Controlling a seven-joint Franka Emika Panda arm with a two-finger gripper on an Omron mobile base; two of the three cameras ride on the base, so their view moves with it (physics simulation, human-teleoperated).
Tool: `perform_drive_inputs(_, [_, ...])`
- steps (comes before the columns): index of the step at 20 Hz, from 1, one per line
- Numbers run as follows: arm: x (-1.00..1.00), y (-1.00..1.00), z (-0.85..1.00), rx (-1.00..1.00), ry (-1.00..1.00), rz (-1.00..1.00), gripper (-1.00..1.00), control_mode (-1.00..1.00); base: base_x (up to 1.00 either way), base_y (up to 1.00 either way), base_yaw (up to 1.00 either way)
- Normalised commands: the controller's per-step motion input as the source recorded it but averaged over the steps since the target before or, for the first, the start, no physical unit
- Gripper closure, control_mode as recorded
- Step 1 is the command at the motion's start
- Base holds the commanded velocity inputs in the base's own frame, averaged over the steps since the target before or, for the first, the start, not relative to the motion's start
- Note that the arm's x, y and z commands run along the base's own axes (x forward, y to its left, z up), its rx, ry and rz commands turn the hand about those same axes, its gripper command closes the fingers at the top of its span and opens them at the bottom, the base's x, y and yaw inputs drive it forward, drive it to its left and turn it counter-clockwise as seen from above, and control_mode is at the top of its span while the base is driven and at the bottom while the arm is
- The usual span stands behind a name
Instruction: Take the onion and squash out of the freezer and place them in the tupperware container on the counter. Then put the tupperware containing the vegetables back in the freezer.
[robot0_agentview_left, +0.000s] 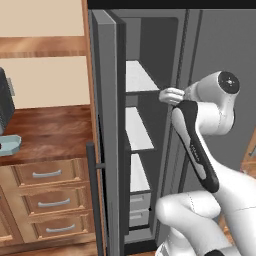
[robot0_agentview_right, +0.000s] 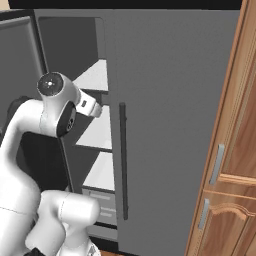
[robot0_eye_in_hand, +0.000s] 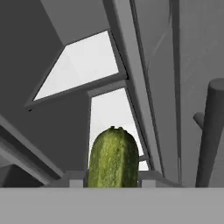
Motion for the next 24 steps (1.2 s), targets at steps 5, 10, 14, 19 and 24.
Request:
perform_drive_inputs(5, [-0.94, -0.49, -0.25, -0.02, 0.21, -0.01, 1.00, -1.00, 0.00, 0.00, 0.00])
perform_drive_inputs(10, [-0.60, -0.42, -0.59, -0.05, 0.25, 0.00, 1.00, -1.00, 0.00, 0.00, 0.00])
perform_drive_inputs(14, [-0.47, -0.10, -0.36, -0.04, 0.13, 0.00, 1.00, 1.00, -0.25, -0.02, 0.00])
perform_drive_inputs(19, [0.00, 0.00, 0.00, 0.00, 0.00, 0.00, 1.00, 1.00, -1.00, 0.07, -0.04])
perform_drive_inputs(24, [0.00, 0.00, 0.00, 0.00, 0.00, 0.00, 1.00, 1.00, -1.00, 0.69, -0.04])
